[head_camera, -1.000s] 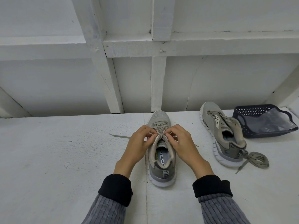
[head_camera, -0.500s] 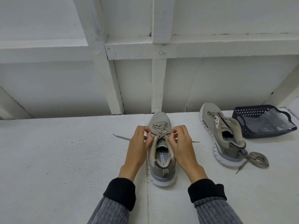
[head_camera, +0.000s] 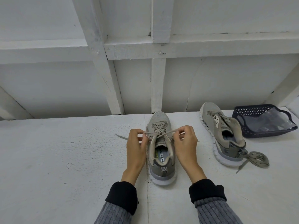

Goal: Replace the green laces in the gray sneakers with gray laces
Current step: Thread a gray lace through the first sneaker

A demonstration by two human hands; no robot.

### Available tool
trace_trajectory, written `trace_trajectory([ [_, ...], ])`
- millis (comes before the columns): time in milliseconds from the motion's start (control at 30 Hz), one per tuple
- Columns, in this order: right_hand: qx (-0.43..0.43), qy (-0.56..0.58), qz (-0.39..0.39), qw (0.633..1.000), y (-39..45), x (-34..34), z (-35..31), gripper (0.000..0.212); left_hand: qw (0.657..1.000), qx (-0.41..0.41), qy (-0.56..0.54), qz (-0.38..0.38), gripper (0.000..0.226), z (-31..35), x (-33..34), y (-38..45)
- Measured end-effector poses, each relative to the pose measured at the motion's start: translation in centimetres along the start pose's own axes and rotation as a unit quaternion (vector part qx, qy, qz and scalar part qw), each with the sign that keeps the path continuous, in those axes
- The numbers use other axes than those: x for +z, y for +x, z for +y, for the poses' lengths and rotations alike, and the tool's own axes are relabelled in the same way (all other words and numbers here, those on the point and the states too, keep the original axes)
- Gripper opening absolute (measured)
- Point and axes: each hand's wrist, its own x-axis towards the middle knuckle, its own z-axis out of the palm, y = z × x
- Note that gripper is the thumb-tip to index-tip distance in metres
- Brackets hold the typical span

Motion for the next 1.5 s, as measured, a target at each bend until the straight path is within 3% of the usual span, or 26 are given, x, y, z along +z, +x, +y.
trace_trajectory([
  [67, 0.025, 0.022, 0.001, 0.999, -0.1, 0.0, 0.2, 0.010, 1.000, -0.004, 0.000, 0.003, 0.014, -0.1, 0.2, -0.3],
  [267, 0.092, 0.122, -0.114, 0.982, 0.2, 0.3, 1.0, 0.010, 0.993, -0.044, -0.070, -0.084, 0.009, -1.2, 0.7, 0.4],
  [467, 0.037, 0.063, -0.060, 0.996, -0.3, 1.3, 0.9, 0.020, 0.991, -0.045, -0.103, -0.068, 0.011, -0.7, 1.0, 0.1],
  [767, 0.025, 0.043, -0.058, 0.997, -0.7, 1.2, 0.8, 0.017, 0.978, -0.090, -0.159, -0.099, 0.021, -0.1, 1.2, 0.7],
  [1000, 0.025, 0.001, -0.009, 1.000, -1.1, 1.6, 0.4, 0.018, 0.991, -0.085, -0.085, 0.050, 0.010, -0.2, 2.9, -0.6],
  [1100, 0.043, 0.048, -0.023, 0.998, -1.1, 1.2, 0.4, 0.015, 0.991, -0.090, -0.096, -0.003, 0.014, -0.8, 2.3, -0.4],
  [1267, 0.079, 0.155, -0.115, 0.978, -1.6, -0.1, 1.7, 0.011, 0.991, -0.032, -0.093, -0.087, 0.018, -0.8, 0.5, -1.1],
  [1367, 0.068, 0.144, -0.115, 0.981, -1.6, -0.8, 1.5, 0.009, 0.993, -0.025, -0.082, -0.080, 0.011, -0.6, 0.2, -1.4],
  [1500, 0.043, 0.038, -0.049, 0.997, -1.7, -1.0, 1.7, 0.014, 0.999, -0.019, 0.014, -0.034, 0.016, -0.9, -0.1, -1.4],
])
